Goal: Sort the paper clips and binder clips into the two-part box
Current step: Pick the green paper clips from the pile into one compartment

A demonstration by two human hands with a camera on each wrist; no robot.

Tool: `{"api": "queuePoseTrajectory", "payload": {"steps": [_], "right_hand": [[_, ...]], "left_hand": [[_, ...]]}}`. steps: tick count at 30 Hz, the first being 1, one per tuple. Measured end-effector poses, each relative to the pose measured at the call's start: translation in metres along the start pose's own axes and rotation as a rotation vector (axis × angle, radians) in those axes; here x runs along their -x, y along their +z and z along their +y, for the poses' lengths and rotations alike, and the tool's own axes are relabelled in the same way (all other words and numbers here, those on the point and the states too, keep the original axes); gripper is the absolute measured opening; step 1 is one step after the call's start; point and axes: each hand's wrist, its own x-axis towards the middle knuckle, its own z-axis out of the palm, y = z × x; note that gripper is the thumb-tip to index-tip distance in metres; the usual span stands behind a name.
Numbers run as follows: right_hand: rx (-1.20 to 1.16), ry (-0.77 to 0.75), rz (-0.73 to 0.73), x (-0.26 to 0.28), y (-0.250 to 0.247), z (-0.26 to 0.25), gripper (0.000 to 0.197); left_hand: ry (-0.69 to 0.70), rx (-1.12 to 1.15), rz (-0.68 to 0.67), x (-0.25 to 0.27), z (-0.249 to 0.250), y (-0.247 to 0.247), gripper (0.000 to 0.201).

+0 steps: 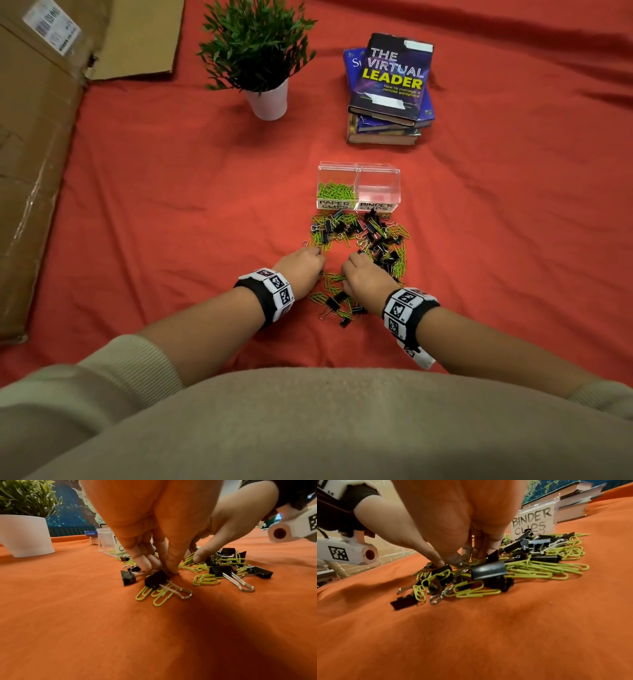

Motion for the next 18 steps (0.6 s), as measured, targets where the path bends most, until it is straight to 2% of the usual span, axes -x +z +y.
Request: {"api": "queuePoseTrajectory", "payload": {"steps": [4, 7, 12, 15, 18], "right_hand": [[-0.142, 0.08, -0.1, -0.01, -0.007, 0.003, 0.024], [-0.289, 0.206, -0.134, -0.019, -0.02, 0.01, 0.016], [-0.637, 0.305, 0.067, -0.048, -0.07, 0.027, 0.004], [-0.611, 0.315, 0.177, -0.075, -0.1, 0.035, 0.002], [-0.449, 0.332, 0.171, -0.097, -0.112, 0.038, 0.007]], "left_hand": [[-0.034, -0.038, 0.015, 0.001, 0.002, 0.001, 0.018], [-0.053, -0.042, 0.0, 0.001, 0.001, -0.001, 0.02], [-0.057, -0.061, -0.037, -0.002, -0.003, -0.001, 0.024], [-0.032, -0.055, -0.056, -0.001, -0.003, -0.001, 0.029], [-0.019, -0.026, -0.071, -0.002, -0.004, -0.001, 0.033]]}}
